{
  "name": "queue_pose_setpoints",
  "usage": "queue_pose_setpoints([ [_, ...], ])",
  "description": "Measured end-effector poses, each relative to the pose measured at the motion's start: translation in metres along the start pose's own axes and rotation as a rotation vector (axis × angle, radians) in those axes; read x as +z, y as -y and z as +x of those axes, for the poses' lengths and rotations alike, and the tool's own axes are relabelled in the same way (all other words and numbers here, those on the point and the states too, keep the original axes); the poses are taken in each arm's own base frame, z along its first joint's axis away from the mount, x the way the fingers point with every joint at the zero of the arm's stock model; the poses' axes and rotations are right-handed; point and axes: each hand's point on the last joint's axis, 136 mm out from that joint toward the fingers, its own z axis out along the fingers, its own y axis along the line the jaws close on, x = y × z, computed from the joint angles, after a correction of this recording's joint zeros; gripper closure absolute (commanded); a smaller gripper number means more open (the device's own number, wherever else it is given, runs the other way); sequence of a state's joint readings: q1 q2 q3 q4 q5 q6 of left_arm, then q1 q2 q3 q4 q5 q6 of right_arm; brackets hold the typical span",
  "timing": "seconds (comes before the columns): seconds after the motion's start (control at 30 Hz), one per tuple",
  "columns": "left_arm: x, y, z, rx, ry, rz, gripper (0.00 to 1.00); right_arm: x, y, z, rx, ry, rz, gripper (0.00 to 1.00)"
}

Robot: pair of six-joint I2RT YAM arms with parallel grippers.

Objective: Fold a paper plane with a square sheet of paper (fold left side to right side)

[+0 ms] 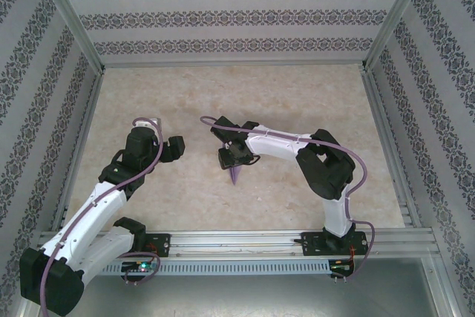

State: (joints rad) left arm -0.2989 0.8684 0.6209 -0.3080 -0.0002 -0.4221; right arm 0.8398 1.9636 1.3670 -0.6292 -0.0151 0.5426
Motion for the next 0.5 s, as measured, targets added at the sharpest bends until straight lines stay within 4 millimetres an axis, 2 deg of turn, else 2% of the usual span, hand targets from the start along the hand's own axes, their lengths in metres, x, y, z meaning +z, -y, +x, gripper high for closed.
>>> queue_pose_setpoints([
  [0.27,0.002,0.000,0.002,0.000,-0.008,-0.001,0.16,-0.015,-0.002,-0.003,0.000,0.029,-0.018,0.56],
  [0.5,0.002,0.001,0.002,0.000,-0.012,0.003,0.16,-0.014,0.004,-0.003,0.012,0.028,-0.012,0.59],
])
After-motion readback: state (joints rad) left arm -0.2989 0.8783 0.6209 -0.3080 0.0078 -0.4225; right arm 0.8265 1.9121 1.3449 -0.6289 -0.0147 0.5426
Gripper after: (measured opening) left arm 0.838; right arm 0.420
